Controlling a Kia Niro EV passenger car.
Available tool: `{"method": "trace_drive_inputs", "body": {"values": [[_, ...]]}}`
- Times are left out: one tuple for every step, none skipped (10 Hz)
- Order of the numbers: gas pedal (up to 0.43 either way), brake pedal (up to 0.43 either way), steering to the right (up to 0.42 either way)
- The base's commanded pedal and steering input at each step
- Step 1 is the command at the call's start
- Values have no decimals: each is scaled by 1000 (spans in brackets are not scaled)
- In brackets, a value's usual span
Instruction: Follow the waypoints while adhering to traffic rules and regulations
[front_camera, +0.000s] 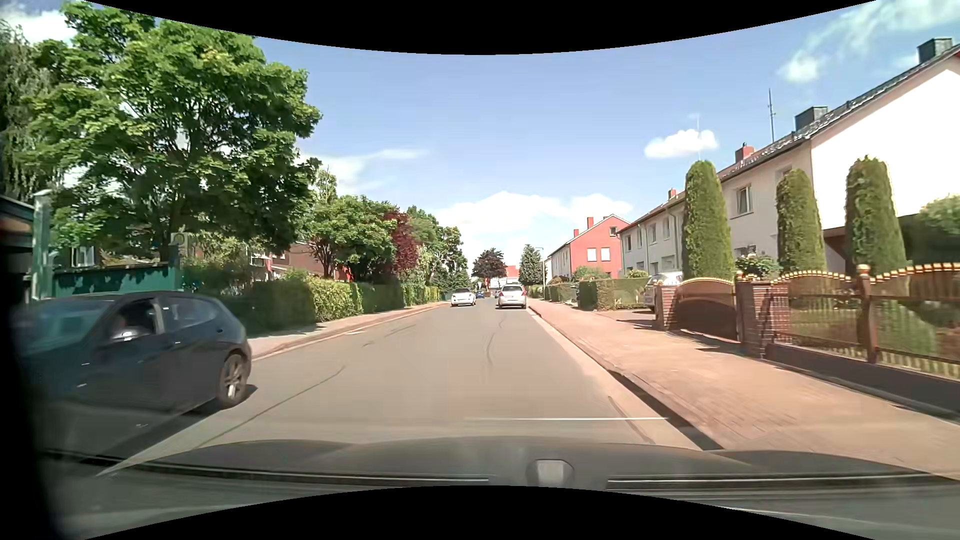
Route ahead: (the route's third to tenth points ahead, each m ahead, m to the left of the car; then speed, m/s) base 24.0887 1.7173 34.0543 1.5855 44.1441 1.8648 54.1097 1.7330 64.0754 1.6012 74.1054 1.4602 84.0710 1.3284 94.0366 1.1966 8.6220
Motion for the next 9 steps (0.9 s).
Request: {"method": "trace_drive_inputs", "body": {"values": [[177,6,-9],[177,6,-8],[169,6,-6],[157,6,-7],[138,6,-13],[130,6,-19],[130,6,-29],[130,6,-43],[98,6,-54]]}}
